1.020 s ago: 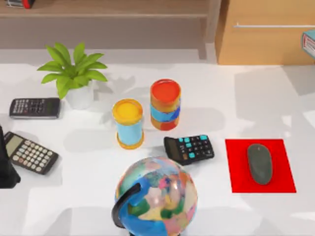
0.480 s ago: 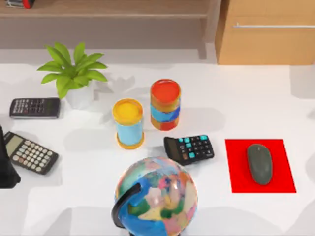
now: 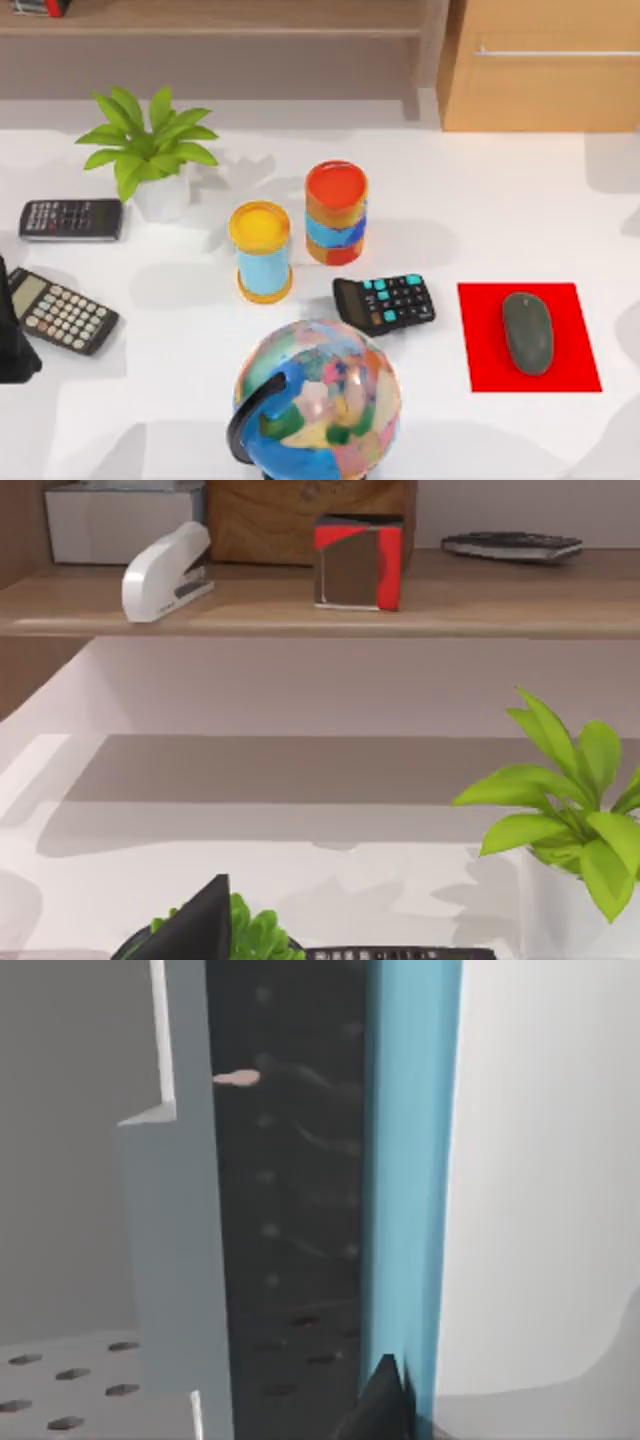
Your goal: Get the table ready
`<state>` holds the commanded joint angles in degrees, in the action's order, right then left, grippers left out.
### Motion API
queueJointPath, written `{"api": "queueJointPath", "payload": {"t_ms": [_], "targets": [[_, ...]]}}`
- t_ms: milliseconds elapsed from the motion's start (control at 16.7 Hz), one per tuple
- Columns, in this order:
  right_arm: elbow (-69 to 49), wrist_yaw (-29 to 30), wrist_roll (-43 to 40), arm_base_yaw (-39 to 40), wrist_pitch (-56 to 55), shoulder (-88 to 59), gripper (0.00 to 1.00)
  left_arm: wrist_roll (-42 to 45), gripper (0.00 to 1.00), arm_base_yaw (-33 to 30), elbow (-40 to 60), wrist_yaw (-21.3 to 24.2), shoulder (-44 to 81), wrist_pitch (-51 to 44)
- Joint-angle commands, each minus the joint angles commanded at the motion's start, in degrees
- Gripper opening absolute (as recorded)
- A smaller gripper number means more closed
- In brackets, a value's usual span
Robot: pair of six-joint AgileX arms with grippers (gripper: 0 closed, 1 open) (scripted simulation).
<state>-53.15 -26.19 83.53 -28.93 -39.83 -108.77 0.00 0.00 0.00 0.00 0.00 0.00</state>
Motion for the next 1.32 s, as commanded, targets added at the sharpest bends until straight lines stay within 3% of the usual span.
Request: {"api": "queueJointPath", "payload": {"t_ms": [480,1260,1320], "targets": [[-4.7,1.7,0.3,1.1,0.7,-4.4,0.0,0.0,1.0,0.0,0.0,0.0,0.0,0.0],[-4.7,1.7,0.3,1.1,0.7,-4.4,0.98,0.0,1.0,0.0,0.0,0.0,0.0,0.0],[-4.7,1.7,0.3,1.1,0.7,-4.4,1.0,0.0,1.0,0.0,0.0,0.0,0.0,0.0]]}}
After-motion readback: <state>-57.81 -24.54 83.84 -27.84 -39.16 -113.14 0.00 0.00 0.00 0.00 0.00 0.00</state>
